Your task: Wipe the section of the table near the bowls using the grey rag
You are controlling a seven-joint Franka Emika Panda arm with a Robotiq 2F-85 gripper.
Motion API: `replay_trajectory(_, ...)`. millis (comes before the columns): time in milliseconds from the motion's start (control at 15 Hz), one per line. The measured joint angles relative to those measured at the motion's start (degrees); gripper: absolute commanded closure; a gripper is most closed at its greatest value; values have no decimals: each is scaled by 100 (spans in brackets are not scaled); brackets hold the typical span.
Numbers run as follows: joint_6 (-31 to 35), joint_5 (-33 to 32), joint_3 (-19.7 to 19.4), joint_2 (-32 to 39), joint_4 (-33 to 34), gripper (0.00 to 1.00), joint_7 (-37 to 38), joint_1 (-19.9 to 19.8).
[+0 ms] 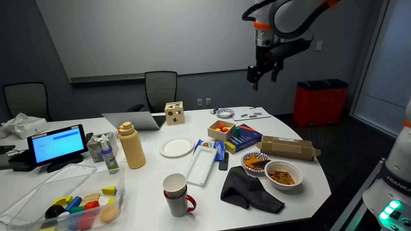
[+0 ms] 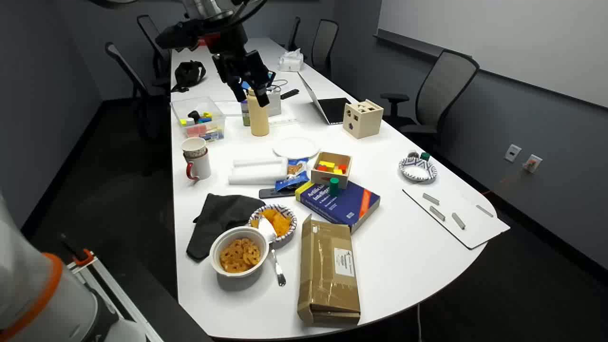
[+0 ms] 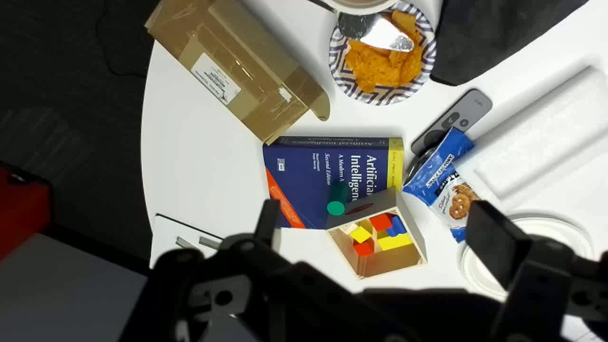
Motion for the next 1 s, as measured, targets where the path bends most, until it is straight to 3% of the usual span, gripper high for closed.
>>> replay_trajectory(667,0,1,-25,86,-9,0,-5,81)
replay_trajectory(1000,729,222,47,1016,-361,0,-56,663)
